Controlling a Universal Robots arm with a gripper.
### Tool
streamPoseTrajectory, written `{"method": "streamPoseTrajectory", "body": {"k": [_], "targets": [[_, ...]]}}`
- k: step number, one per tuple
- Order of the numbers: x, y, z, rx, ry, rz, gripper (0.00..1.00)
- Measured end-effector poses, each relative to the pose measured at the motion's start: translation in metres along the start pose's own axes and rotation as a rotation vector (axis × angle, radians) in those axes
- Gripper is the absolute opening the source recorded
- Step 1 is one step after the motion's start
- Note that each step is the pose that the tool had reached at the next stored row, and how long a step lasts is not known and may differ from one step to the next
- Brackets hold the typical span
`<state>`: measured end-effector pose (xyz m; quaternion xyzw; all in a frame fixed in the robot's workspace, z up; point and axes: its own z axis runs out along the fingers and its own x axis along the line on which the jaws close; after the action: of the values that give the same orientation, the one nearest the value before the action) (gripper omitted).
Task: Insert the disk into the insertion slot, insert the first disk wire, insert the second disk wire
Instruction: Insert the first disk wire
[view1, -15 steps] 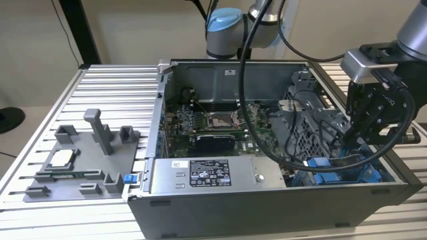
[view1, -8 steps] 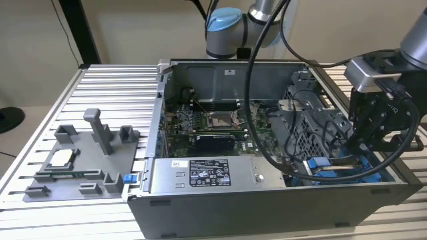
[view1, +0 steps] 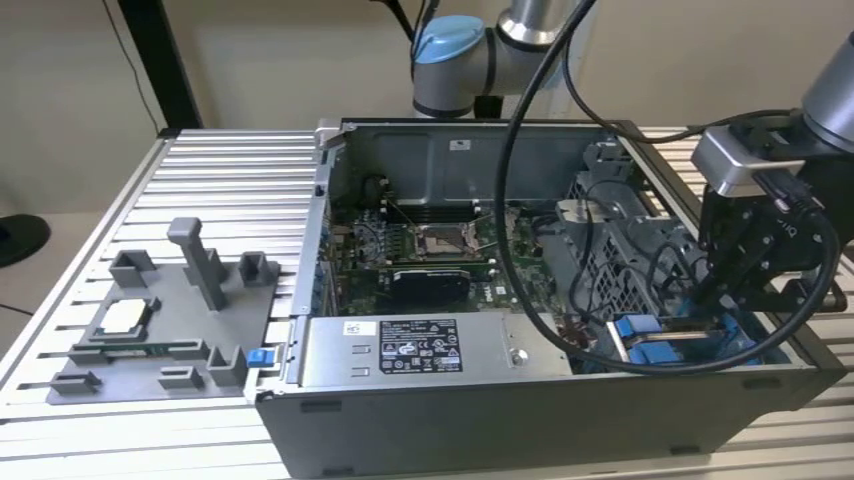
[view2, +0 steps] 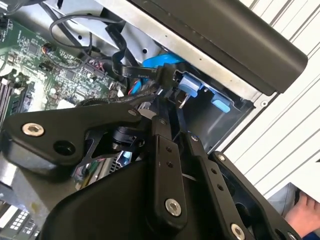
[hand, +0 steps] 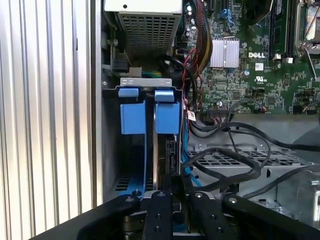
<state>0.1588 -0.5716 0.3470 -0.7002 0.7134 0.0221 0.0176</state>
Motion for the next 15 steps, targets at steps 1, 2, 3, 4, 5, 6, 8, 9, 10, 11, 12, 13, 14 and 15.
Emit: {"method": "streamPoseTrajectory", "body": {"k": [1,2,3,4,5,6,8,9,10,11,12,13,14,15], "targets": [[0.0001,-0.0002,0.0008,0.0000,0.0001,0.000,0.00],[0.0001,-0.0002,0.0012,0.0000,0.0002,0.000,0.00],[0.0001,-0.0003,0.0015,0.0001,0.0003,0.001,0.00],[0.0001,-0.0003,0.0019,0.0000,0.0002,0.001,0.00],[0.0001,-0.0003,0.0024,-0.0001,0.0001,0.001,0.00],[0.0002,-0.0004,0.0028,-0.0001,0.0001,0.002,0.00],[0.0002,-0.0005,0.0036,0.0000,0.0001,0.004,0.00],[0.0002,-0.0005,0.0037,0.0000,0.0002,0.005,0.00],[0.0002,-0.0005,0.0039,0.0002,0.0002,0.006,0.00],[0.0002,-0.0005,0.0042,0.0002,0.0000,0.008,0.00],[0.0002,-0.0005,0.0043,0.0003,0.0000,0.009,0.00],[0.0003,-0.0005,0.0043,0.0004,0.0001,0.011,0.00],[0.0002,-0.0006,0.0044,0.0005,0.0001,0.013,0.00],[0.0002,-0.0006,0.0045,0.0007,0.0000,0.015,0.00]]}}
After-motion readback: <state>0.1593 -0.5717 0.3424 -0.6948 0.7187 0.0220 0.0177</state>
